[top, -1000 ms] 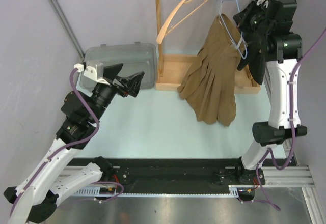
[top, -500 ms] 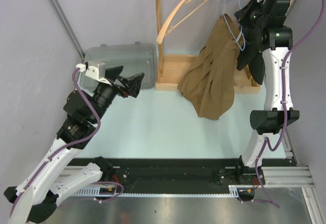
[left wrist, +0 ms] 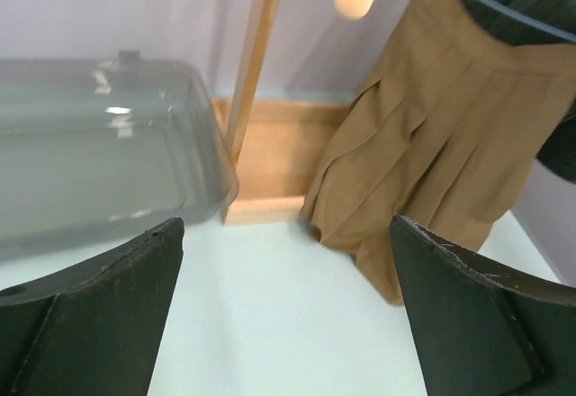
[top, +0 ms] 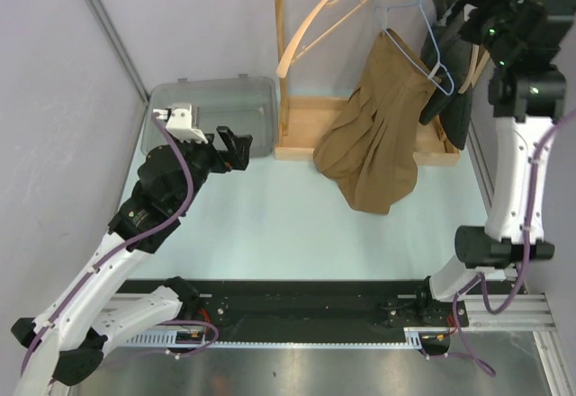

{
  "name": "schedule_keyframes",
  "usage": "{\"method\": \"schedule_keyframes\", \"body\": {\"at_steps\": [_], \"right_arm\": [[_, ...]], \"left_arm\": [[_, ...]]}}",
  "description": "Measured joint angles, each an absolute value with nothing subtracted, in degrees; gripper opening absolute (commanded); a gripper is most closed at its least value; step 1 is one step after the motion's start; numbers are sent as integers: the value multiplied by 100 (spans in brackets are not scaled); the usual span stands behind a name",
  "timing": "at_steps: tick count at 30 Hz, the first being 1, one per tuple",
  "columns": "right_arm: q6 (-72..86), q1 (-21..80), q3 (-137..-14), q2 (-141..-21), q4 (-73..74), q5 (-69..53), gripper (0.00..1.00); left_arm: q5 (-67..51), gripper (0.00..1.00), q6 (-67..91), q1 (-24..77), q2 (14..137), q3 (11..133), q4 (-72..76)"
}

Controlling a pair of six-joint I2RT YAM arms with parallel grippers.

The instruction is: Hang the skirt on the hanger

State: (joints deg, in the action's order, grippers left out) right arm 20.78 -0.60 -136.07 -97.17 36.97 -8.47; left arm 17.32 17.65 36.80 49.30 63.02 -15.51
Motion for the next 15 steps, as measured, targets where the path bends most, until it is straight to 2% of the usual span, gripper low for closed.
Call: {"method": "schedule_keyframes", "body": {"at_steps": [5, 8, 15], "right_arm": [[2049, -169, -13137, -8455, 3706, -1031, 100], [1925, 130, -12453, -7537, 3826, -1225, 100], [1800, 1636, -9520, -5653, 4226, -880, 100]], "left_arm": [[2056, 100, 1959, 3680, 4801, 6307, -2217], [2171, 99, 2099, 3680, 4624, 6305, -2613], [2248, 100, 2558, 3680, 3946, 6031, -3297]]}}
